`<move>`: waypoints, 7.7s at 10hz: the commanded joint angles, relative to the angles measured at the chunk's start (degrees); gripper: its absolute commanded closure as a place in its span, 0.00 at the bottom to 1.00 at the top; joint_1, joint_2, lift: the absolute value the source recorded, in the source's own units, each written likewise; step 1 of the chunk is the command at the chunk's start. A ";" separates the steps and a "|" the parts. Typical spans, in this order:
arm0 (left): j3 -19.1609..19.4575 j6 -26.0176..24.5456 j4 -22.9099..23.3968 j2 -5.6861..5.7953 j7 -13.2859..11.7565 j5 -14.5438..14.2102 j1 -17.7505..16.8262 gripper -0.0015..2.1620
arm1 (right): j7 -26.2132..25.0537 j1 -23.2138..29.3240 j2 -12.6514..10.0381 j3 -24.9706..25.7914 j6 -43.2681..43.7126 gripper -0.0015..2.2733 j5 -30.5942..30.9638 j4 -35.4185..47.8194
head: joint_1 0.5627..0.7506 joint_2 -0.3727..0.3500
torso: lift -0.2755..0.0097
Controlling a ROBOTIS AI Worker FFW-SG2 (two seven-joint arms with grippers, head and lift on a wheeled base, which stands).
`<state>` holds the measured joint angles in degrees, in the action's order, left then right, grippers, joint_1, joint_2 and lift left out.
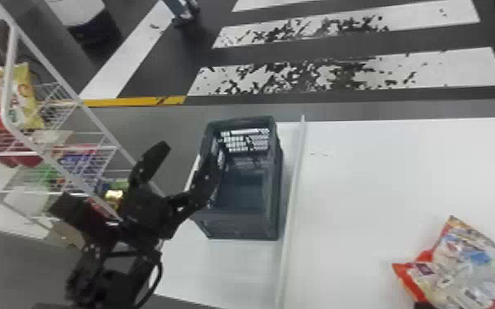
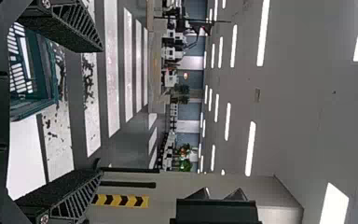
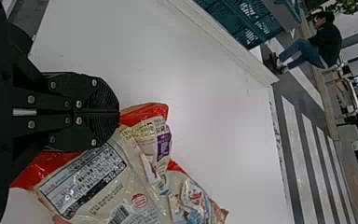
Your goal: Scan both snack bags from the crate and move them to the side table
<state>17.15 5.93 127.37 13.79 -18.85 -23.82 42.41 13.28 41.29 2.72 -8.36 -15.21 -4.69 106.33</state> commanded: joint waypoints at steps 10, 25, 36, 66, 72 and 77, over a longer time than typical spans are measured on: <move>-1.06 1.85 -0.02 0.18 -0.48 0.00 -0.05 0.03 | -2.03 2.48 -0.09 6.25 -0.57 0.99 -3.92 1.95 | 0.70 0.86 | 0.86; -0.53 3.25 -0.02 1.15 -0.40 0.09 0.31 0.03 | 9.66 -13.61 -0.53 9.15 23.69 0.99 -0.05 -17.21 | 0.70 0.79 | 0.86; -0.36 3.25 -1.60 2.55 -0.40 -0.27 0.22 0.03 | 10.19 -23.28 -0.09 8.80 45.31 0.99 8.91 -42.35 | 0.70 0.82 | 0.86; -1.15 3.96 -3.71 3.61 -0.48 -0.88 -2.07 0.03 | 20.21 -18.44 0.97 21.28 25.97 0.99 8.03 -24.33 | 0.70 0.67 | 0.86; -1.41 4.13 -3.71 3.43 -0.48 -1.06 -2.59 0.03 | 22.05 -12.46 1.14 33.76 13.32 0.02 -1.63 -8.34 | 0.70 0.47 | 0.86; -1.76 4.31 -3.71 4.05 -0.57 -1.41 -2.77 0.03 | 18.71 -16.07 3.34 40.97 6.11 0.03 -1.28 -17.39 | 0.70 0.20 | 0.86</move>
<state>15.44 10.22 123.73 17.68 -19.41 -25.14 39.64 32.08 25.56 5.59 32.48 -8.89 -6.21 90.15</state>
